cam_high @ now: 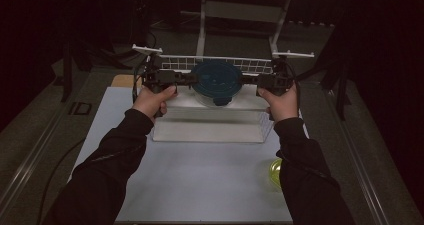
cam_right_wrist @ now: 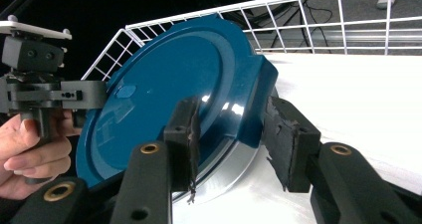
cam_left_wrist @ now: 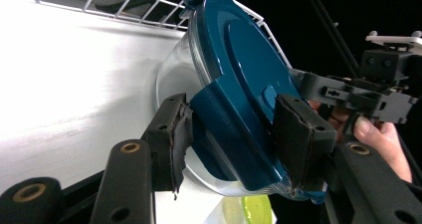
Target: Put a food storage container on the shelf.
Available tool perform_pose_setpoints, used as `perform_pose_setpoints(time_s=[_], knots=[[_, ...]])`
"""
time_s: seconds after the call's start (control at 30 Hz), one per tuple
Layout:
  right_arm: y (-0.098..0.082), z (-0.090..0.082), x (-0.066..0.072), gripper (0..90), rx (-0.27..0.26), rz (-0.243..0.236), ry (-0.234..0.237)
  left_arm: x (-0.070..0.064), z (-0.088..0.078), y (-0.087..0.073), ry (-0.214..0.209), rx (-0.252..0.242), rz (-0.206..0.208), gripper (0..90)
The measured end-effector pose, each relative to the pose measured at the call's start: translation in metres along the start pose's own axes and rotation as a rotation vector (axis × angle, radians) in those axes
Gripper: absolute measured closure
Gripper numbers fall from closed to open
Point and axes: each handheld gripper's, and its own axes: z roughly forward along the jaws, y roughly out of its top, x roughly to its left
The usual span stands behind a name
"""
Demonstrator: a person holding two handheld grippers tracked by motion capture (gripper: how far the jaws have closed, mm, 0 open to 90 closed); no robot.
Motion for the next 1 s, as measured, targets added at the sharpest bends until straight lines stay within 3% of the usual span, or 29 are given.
perform_pose_setpoints(time_s=[0.23, 0.33, 0.43, 0.5, 0.53, 0.6, 0.7, 0.8, 0.87, 0.93, 1.0], knots=[[-0.005, -0.008, 0.008, 55.2, -0.007, -0.059, -0.018, -0.007, -0.007, -0.003, 0.058, -0.037, 0.077, 43.5], [-0.009, -0.012, 0.013, 56.1, -0.007, -0.075, 0.001, -0.012, -0.014, -0.006, 0.069, -0.069, 0.125, 41.7], [-0.016, -0.016, 0.021, 56.4, 0.002, -0.111, 0.017, -0.018, -0.021, -0.011, 0.054, -0.097, 0.18, 37.6], [-0.018, -0.017, 0.023, 56.4, 0.001, -0.119, 0.024, -0.018, -0.021, -0.011, 0.054, -0.097, 0.18, 35.8], [-0.018, -0.017, 0.023, 57.2, 0.001, -0.119, 0.024, -0.023, -0.026, -0.015, 0.045, -0.111, 0.224, 35.8], [-0.028, -0.02, 0.034, 61.4, 0.01, -0.146, 0.064, -0.025, -0.029, -0.019, 0.021, -0.117, 0.254, 29.4], [-0.04, -0.021, 0.046, 65.9, 0.038, -0.19, 0.097, -0.029, -0.033, -0.027, 0.036, -0.128, 0.313, 20.9], [-0.045, -0.022, 0.051, 68.9, 0.041, -0.203, 0.107, -0.034, -0.037, -0.035, 0.04, -0.145, 0.365, 15.8], [-0.049, -0.023, 0.054, 76.4, 0.045, -0.216, 0.107, -0.036, -0.041, -0.041, 0.049, -0.161, 0.391, 11.2], [-0.054, -0.021, 0.056, 85.9, 0.063, -0.229, 0.109, -0.036, -0.042, -0.048, 0.053, -0.162, 0.417, 0.3], [-0.059, -0.017, 0.056, 89.7, 0.083, -0.237, 0.107, -0.036, -0.044, -0.056, 0.063, -0.16, 0.437, 0.0]])
